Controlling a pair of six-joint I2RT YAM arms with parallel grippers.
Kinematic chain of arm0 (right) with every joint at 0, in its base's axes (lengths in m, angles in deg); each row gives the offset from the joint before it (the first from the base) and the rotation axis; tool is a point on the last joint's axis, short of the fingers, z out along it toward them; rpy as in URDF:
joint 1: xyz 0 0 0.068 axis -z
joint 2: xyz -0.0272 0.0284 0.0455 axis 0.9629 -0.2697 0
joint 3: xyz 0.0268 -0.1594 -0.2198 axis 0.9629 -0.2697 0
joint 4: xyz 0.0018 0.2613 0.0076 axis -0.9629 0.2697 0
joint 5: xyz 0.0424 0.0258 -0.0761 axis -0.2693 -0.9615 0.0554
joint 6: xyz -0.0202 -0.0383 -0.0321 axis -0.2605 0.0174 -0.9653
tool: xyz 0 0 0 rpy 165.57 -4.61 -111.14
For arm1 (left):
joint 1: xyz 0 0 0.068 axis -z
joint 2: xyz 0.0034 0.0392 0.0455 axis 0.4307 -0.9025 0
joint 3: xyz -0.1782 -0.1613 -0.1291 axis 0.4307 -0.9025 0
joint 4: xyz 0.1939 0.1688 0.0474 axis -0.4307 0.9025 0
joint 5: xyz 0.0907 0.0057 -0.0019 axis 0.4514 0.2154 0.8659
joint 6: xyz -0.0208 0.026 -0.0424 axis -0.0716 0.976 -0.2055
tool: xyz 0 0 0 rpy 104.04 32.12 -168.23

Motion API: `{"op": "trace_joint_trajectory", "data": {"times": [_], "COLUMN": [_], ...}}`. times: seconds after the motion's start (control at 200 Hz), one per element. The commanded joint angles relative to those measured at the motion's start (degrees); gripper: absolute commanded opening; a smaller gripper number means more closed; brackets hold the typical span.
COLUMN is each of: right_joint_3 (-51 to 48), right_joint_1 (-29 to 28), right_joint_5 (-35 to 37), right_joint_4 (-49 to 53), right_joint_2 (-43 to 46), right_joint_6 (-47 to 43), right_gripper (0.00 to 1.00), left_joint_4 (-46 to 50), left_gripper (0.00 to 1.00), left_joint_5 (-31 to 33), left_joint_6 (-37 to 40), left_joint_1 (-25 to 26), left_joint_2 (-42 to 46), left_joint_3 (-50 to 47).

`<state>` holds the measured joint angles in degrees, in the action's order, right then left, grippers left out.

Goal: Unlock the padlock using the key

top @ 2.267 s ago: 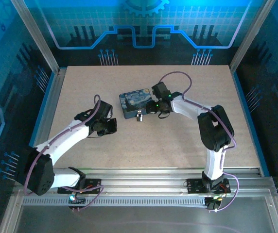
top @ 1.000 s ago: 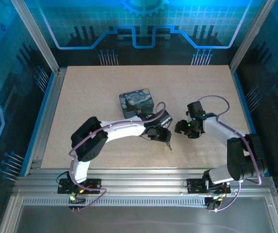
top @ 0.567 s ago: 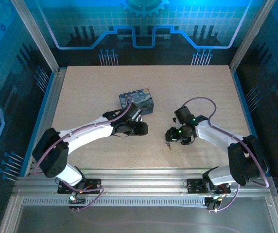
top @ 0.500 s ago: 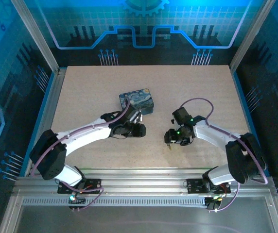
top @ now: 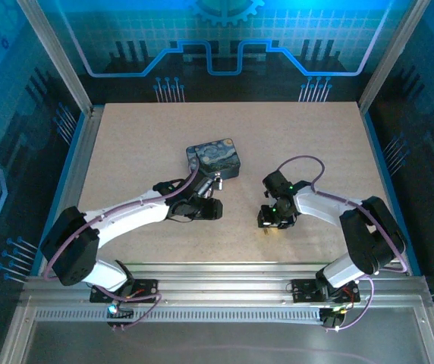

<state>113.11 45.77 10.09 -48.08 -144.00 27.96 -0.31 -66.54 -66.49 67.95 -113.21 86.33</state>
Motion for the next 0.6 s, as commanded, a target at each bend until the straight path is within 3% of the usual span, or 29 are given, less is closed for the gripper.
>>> {"op": "trace_joint_trajectory", "data": {"times": [0.0, 0.595], "right_joint_3": [-1.03, 0.47], "right_joint_1": [-0.62, 0.63], "right_joint_5": [-1.99, -4.13], "right_joint_4": [-5.5, -8.25], "right_joint_2": [-2.25, -0.46], "right_joint_6": [0.32, -3.48], "right_gripper": [0.36, 0.35], "left_joint_4": [0.64, 0.64], "left_gripper": [0.48, 0.48], "left_joint_5": [0.96, 0.05], "left_joint_6": [0.9, 2.01], "left_joint_1": [-0.83, -0.92], "left_joint_2": [1.24, -1.51], "left_joint_3": [-0.76, 0.93]}}
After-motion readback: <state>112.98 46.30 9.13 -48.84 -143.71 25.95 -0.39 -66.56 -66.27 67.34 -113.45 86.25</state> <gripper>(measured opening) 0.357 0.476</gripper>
